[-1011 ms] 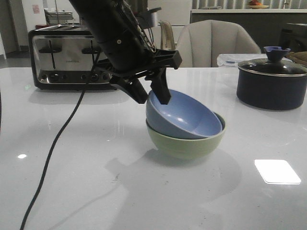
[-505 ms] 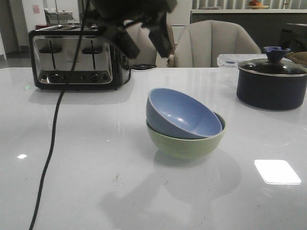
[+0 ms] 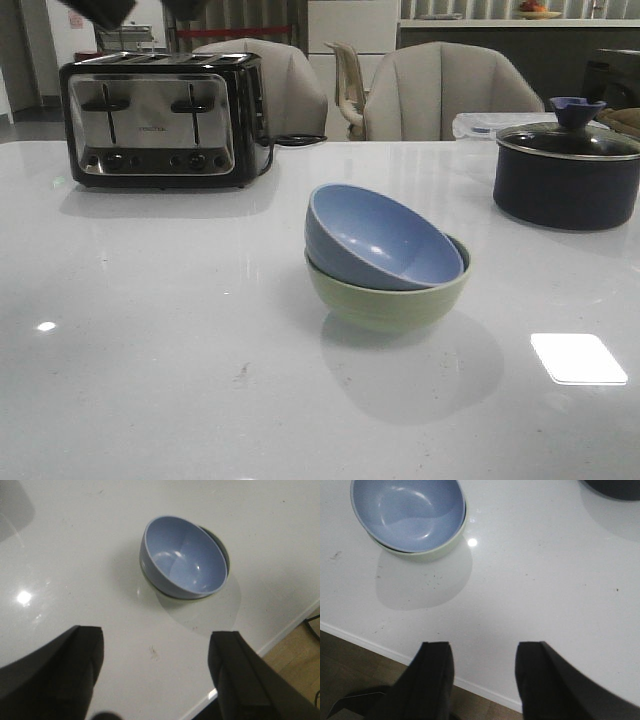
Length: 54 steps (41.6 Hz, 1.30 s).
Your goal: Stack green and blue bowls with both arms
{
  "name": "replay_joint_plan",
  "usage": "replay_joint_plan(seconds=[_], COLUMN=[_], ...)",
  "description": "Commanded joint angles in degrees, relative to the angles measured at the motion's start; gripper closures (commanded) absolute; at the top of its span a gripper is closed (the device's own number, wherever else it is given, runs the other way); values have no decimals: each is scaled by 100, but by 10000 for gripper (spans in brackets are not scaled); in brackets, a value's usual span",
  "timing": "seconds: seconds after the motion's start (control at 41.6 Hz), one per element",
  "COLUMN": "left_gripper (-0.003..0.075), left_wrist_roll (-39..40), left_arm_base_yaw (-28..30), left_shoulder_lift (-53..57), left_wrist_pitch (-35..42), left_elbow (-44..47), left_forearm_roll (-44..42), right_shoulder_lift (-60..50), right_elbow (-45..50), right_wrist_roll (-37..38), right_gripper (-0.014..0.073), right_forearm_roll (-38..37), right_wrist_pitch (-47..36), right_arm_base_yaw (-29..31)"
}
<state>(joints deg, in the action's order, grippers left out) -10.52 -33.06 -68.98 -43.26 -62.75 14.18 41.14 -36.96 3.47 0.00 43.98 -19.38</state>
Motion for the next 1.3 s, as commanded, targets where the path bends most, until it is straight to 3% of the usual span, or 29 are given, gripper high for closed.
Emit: replay_joint_plan(seconds=[0.0, 0.409, 0.529, 0.866, 1.275], left_gripper=[211, 215, 297, 625, 617], left_wrist_roll=[-18, -18, -18, 30, 646], left_arm_base_yaw=[-36, -36, -36, -36, -36], left_shoulder_lift=[725, 2441, 2509, 2498, 2498], left_wrist_pitch=[403, 449, 449, 520, 556], left_elbow=[379, 1976, 2078, 2078, 2078], left_forearm_roll=[7, -17, -66, -507, -983], right_shoulder_lift=[-25, -25, -25, -25, -25], right_elbow=[-154, -154, -149, -149, -149], right_wrist_roll=[-28, -28, -28, -28, -28], right_gripper=[174, 174, 187, 564, 550], right_forearm_roll=[-42, -42, -42, -42, -34], right_wrist_pitch=[-337, -337, -309, -290, -295], right_arm_base_yaw=[10, 10, 10, 10, 10])
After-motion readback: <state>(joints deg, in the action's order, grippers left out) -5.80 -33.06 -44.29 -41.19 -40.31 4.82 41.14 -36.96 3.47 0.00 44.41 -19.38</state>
